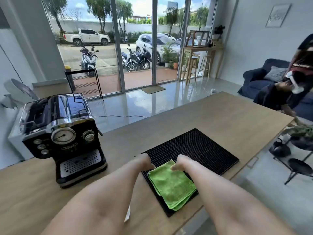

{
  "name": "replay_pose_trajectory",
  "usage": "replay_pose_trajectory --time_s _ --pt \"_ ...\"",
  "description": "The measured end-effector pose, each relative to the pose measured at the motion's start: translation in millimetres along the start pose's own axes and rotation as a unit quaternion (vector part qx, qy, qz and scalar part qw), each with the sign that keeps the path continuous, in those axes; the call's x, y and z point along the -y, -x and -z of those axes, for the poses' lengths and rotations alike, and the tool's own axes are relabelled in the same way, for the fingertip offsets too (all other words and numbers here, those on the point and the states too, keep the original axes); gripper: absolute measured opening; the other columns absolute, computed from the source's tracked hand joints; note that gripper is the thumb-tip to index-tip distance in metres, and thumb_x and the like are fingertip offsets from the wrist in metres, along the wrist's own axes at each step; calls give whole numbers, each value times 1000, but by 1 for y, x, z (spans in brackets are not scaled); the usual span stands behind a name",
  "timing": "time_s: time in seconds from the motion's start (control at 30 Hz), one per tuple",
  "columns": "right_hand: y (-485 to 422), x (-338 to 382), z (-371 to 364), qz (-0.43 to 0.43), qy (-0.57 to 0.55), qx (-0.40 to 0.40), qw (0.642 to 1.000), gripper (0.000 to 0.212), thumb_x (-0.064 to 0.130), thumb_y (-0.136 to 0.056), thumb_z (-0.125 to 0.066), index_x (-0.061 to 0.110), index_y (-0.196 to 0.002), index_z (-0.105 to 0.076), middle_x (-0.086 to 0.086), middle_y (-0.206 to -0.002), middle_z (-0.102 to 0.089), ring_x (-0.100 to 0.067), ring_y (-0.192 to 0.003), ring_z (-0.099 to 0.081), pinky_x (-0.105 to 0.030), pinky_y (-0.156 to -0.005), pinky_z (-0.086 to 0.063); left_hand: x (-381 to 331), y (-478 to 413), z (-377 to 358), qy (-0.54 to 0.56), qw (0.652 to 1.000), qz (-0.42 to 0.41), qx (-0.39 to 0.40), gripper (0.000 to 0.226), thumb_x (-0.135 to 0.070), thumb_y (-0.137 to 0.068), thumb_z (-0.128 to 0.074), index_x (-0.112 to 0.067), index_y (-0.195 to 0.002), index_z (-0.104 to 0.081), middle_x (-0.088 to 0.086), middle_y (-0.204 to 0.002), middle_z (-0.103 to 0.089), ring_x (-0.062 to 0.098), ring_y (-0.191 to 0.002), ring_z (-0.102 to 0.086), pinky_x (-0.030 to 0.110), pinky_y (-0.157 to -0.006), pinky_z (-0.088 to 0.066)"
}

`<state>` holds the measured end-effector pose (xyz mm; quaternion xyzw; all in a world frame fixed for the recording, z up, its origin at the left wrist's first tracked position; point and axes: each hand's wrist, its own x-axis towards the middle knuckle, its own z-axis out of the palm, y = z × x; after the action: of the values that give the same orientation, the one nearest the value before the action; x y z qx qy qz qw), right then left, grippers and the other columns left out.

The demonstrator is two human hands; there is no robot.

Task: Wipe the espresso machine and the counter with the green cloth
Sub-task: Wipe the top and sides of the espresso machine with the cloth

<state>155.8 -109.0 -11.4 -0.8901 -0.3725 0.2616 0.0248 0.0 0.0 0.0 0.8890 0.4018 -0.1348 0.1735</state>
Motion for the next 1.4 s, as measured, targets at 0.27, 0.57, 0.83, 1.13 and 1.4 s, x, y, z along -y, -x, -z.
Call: replay_pose_trajectory --time_s 0.27,0.57,0.83,1.13,1.4 --pt "2 -19 -34 -93 -110 -28 989 70 53 -72 -78 13 -124 -54 -7 -130 -61 -27 -120 -58 -33 -97 -47 -1 -9 -56 71 995 69 4 48 -43 -77 -75 -7 -108 -65 12 -115 -66 26 -105 -62 31 -81 -49" --pt "8 -16 -24 -23 -395 92 914 19 18 -75 -72 6 -89 -66 -17 -93 -72 -30 -77 -68 -45 -77 -59 12 -2 -40 294 953 38 67 16 -16 -75 -62 -19 -64 -52 2 -60 -50 17 -53 -51 24 -51 -43" --pt "50 8 17 91 -704 222 668 49 26 -77 -78 -1 -117 -67 -23 -112 -68 -38 -100 -67 -49 -89 -54 33 32 56 599 798 -64 -5 36 -20 -68 -67 -11 -101 -57 9 -88 -61 19 -75 -60 27 -64 -55" --pt "100 112 55 210 -743 247 586 69 26 -53 -95 -5 -109 -71 -30 -114 -67 -46 -97 -68 -56 -77 -56 67 80 150 499 839 -105 -189 21 -16 -77 -73 -27 -93 -66 8 -99 -68 27 -95 -66 39 -77 -58" --pt "94 203 119 246 -719 157 630 38 36 -96 -52 5 -108 -70 -20 -97 -74 -37 -81 -72 -52 -75 -58 171 137 211 343 812 -16 -471 17 -29 -86 -68 -22 -102 -68 -6 -90 -71 8 -76 -66 23 -70 -54"
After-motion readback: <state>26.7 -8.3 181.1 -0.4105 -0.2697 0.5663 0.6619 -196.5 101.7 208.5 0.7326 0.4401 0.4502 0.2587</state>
